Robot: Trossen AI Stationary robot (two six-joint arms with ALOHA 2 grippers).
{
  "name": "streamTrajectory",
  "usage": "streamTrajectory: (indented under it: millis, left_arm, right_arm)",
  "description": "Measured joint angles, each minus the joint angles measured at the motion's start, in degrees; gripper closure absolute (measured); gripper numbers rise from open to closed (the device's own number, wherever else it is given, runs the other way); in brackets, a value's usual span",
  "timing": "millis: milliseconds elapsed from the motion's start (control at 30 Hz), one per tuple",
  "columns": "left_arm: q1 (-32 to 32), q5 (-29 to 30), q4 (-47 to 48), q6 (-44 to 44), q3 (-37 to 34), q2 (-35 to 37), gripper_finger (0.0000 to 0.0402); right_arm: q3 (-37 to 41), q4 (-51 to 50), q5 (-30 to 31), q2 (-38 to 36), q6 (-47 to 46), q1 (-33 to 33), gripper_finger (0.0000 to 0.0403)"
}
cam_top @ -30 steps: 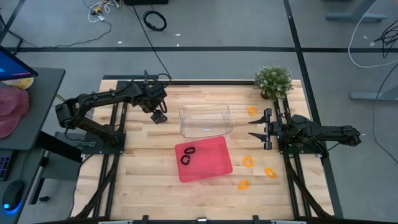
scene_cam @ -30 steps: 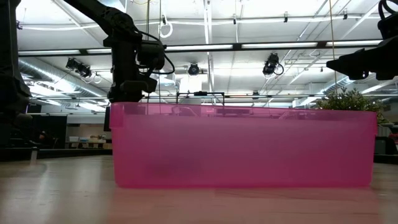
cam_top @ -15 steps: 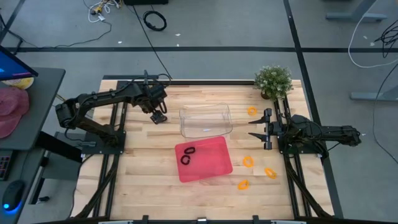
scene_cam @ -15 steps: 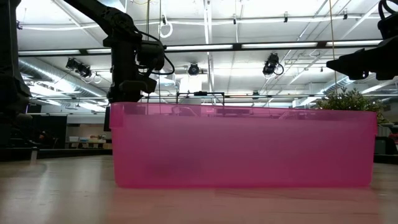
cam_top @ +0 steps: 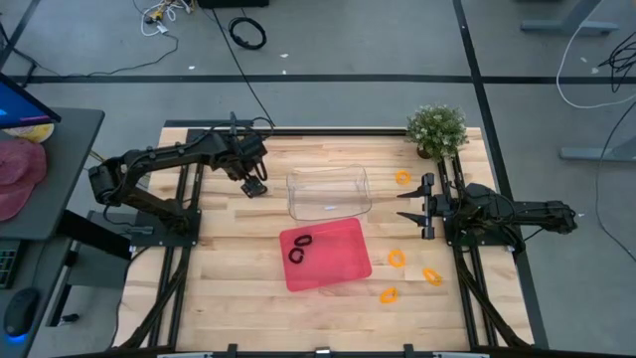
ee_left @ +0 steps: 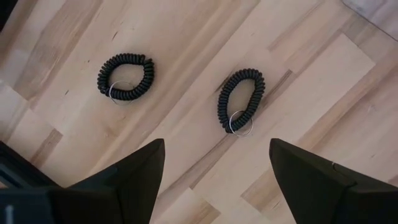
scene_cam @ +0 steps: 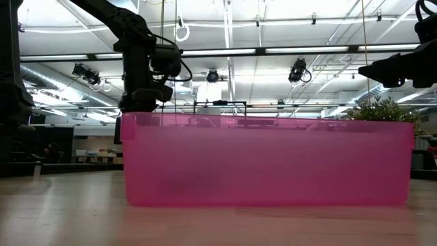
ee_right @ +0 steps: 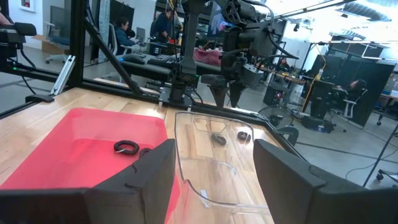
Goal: Sort spring keychains
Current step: Put the bottom black spring keychain into the red bin
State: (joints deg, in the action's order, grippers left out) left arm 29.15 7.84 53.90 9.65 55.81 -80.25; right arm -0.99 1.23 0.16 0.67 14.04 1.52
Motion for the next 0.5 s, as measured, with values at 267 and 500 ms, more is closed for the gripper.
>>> streamTrajectory:
  millis: [267,500]
  left_arm:
    - [0.00,2.45,-2.09,-0.61,0.00,0.00,0.0106]
    - [0.00,3.04,-4.14,-1.35,0.00,0.00,0.0106]
  right_arm:
    - [0.00,0.01,0.00,0.00,0.00,-0.01,0.0181]
    - [0.00,0.00,0.00,0.00,0.00,0.00,0.0181]
